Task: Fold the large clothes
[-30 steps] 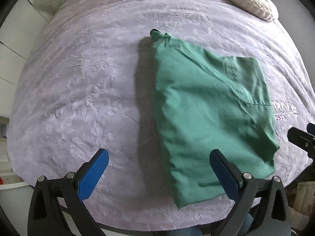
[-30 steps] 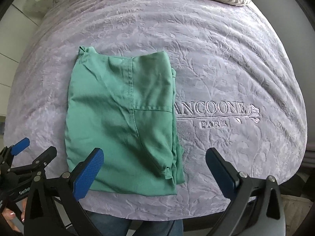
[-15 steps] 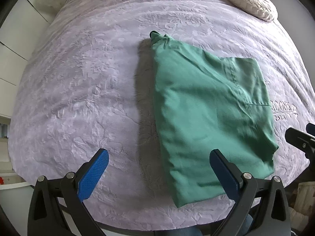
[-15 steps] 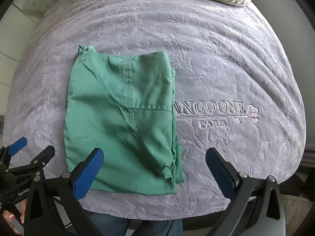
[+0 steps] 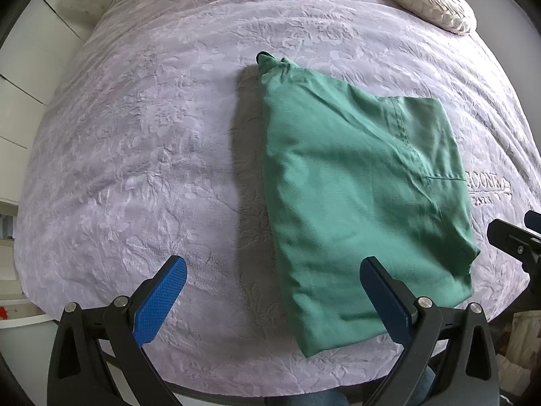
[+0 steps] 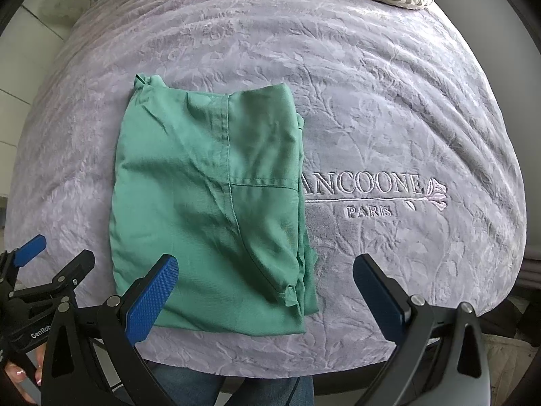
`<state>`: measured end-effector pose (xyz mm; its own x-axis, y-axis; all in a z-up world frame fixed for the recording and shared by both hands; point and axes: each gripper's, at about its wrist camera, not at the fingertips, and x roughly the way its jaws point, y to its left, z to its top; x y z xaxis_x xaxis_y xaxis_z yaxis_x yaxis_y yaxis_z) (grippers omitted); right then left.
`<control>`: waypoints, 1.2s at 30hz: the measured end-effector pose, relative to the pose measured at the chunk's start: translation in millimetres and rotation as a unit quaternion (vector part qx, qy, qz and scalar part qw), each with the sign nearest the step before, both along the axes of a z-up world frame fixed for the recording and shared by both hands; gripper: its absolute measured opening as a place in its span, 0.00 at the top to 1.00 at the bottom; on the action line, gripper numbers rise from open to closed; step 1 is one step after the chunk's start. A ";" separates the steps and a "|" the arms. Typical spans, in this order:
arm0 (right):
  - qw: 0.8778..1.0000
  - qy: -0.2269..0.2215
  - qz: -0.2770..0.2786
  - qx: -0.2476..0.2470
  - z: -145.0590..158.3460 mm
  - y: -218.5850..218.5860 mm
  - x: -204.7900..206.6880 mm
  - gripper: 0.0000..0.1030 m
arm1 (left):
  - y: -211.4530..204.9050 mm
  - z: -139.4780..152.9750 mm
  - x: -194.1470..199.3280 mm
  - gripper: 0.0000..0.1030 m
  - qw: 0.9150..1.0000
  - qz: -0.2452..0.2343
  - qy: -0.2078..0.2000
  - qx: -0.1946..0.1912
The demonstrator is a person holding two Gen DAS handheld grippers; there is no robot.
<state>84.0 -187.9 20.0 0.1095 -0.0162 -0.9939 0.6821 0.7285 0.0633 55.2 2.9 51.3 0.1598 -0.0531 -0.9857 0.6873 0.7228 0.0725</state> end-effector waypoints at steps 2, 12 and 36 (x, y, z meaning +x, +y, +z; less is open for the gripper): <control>1.000 0.001 0.000 0.001 -0.7 0.2 0.7 0.00 | -0.4 -0.6 0.4 0.00 1.000 -0.002 0.000 0.001; 1.000 0.005 0.000 0.004 -3.1 -1.5 2.4 0.00 | -4.4 -2.3 2.9 0.00 1.000 -0.015 0.000 0.003; 1.000 0.014 0.008 0.003 -6.4 -4.8 7.0 0.00 | -5.2 -4.2 5.5 0.00 1.000 -0.014 0.001 0.008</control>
<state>91.0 -192.7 13.6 0.0821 -0.0080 -0.9966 0.6718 0.7391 0.0494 60.7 -2.2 47.1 0.1569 -0.0425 -0.9867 0.7072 0.7022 0.0822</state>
